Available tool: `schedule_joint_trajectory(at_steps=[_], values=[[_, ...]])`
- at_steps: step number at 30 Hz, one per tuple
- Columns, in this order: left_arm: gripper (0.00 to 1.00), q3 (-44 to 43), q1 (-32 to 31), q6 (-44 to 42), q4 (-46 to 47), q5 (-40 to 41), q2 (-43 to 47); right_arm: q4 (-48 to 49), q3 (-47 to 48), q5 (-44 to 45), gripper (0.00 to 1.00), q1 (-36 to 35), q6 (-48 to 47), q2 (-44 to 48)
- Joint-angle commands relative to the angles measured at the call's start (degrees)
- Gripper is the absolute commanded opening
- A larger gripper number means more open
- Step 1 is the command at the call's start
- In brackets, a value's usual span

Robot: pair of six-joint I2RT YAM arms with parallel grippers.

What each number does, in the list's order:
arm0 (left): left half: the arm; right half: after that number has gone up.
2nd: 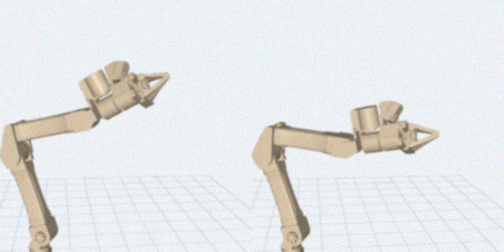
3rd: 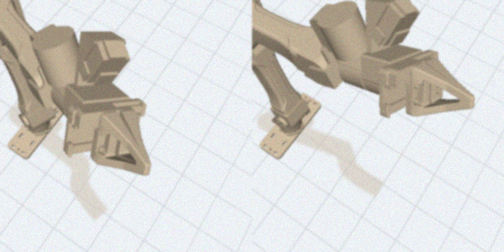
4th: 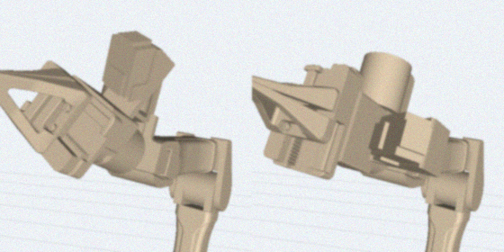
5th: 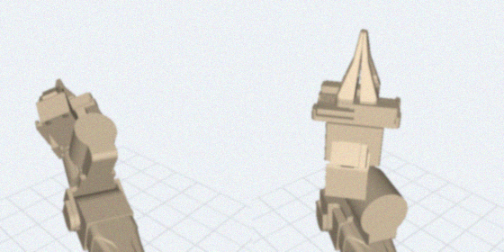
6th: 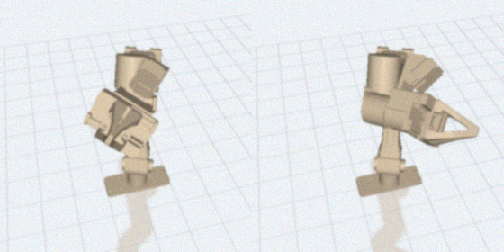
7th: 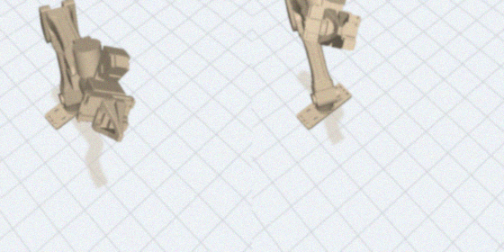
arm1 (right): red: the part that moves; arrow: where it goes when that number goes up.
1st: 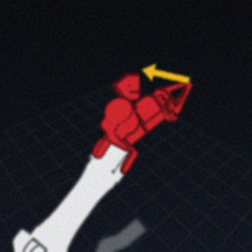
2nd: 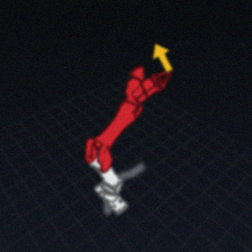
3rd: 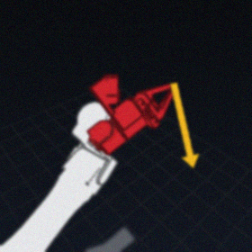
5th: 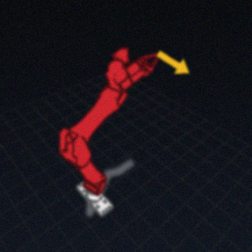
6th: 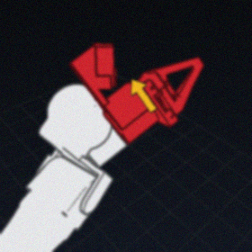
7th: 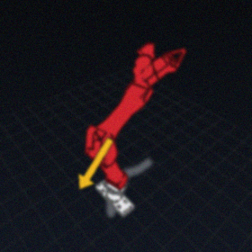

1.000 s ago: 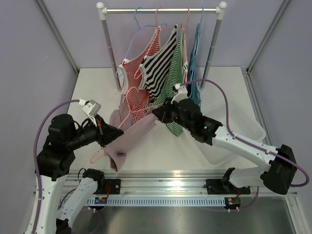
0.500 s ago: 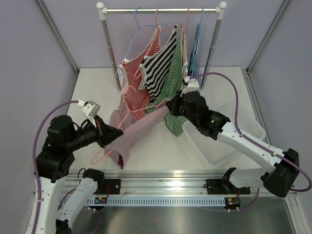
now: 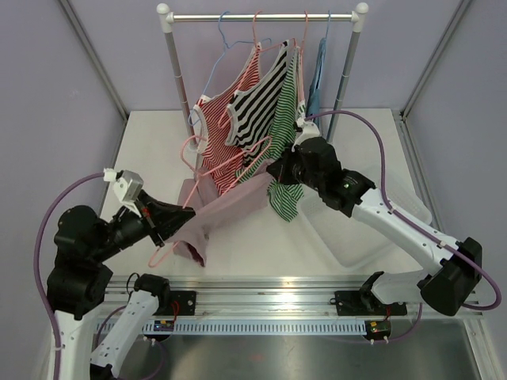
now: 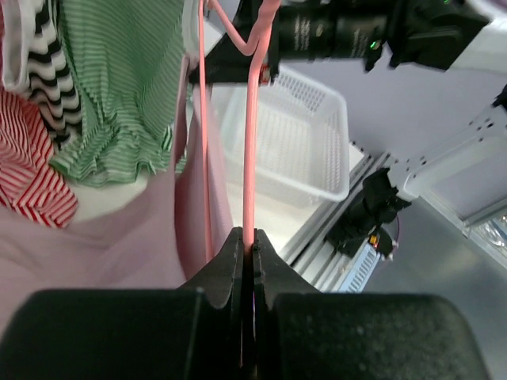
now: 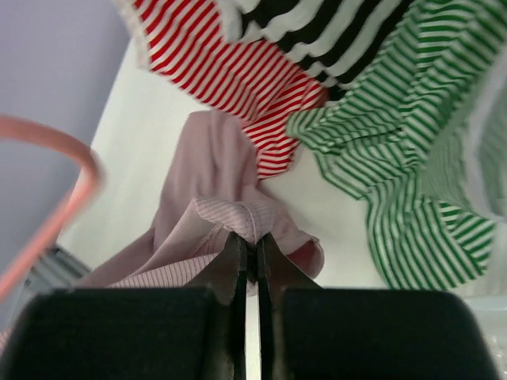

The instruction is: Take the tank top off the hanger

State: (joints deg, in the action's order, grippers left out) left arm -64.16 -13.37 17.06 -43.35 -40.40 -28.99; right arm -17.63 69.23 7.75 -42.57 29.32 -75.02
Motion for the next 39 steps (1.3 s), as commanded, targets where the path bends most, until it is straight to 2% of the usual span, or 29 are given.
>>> schedule_joint_trajectory(at_steps=[1, 4, 6, 9, 10, 14, 16, 18, 22, 25, 27, 28, 30, 31, 34, 36, 37, 39], values=[[0.0, -3.6, -0.17, 4.91, 12.75, -2.31, 1.66, 4.44, -0.41, -10.79, 0.0, 1.17, -0.94, 2.69], [0.0, -4.04, -0.17, 8.6, 19.78, 0.93, 1.04, 7.6, -1.03, -21.35, 0.0, 1.17, -0.32, 4.0], [0.0, -2.91, -0.17, 10.62, 27.86, 3.47, 0.61, 7.96, -1.03, -27.22, 0.0, 1.0, -0.58, 5.06], [0.0, 0.07, -0.08, 10.89, 39.89, 9.17, 0.6, 7.61, -2.34, -31.37, 0.0, -0.32, -1.98, 7.61], [0.0, 0.96, -0.17, 10.19, 46.36, 10.51, 0.43, 6.48, -2.52, -31.91, 0.0, -0.85, -3.12, 8.92], [0.0, 3.43, -0.17, 4.49, 56.85, 21.57, -1.94, 0.42, -3.57, -26.31, 0.0, -4.1, -7.26, 11.99], [0.0, 2.65, -0.17, 3.42, 59.86, 26.41, -4.74, -0.91, -5.32, -22.78, 0.0, -4.45, -8.31, 13.06], [0.0, -1.12, -0.17, 2.98, 57.08, 31.84, -7.99, -0.39, -7.43, -21.38, 0.0, -4.45, -7.79, 15.25], [0.0, 0.61, -0.17, 2.89, 63.03, 33.02, -10.2, 3.2, -9.12, -26.29, 0.0, -4.46, -7.09, 16.05], [0.0, 0.0, -0.17, 1.85, 60.85, 35.39, -11.34, 2.33, -8.58, -22.35, 0.0, -4.81, -7.61, 17.44], [0.0, -2.44, -0.17, 1.05, 56.74, 40.12, -12.05, 2.16, -9.11, -19.98, 0.0, -4.81, -8.05, 18.5], [0.0, -4.72, -0.08, 0.79, 47.49, 43.27, -13.1, 0.77, -8.94, -19.88, 0.0, -4.81, -8.31, 18.86], [0.0, -11.38, -0.17, -0.36, 38.57, 46.29, -16.61, -0.47, -8.59, -19.88, 0.0, -4.81, -9.1, 18.86], [0.0, -13.25, -0.17, -0.62, 31.12, 46.12, -17.93, -1.35, -8.59, -20.05, 0.0, -4.98, -9.54, 18.6], [0.0, -17.22, -0.17, -2.29, 21.16, 42.35, -22.06, -5.12, -8.24, -17.34, 0.0, -5.16, -10.86, 17.2], [0.0, -16.53, -0.17, -2.38, 18.84, 39.19, -22.86, -6.27, -8.85, -16.62, 0.01, -5.33, -11.56, 16.32], [0.0, -14.7, -0.17, -2.82, 17.87, 38.3, -22.86, -6.45, -9.37, -16.8, 0.07, -5.25, -11.57, 15.7], [0.0, -13.19, -0.08, -3.0, 17.25, 35.76, -23.39, -5.76, -11.13, -17.59, 0.12, -5.42, -11.57, 15.35]])
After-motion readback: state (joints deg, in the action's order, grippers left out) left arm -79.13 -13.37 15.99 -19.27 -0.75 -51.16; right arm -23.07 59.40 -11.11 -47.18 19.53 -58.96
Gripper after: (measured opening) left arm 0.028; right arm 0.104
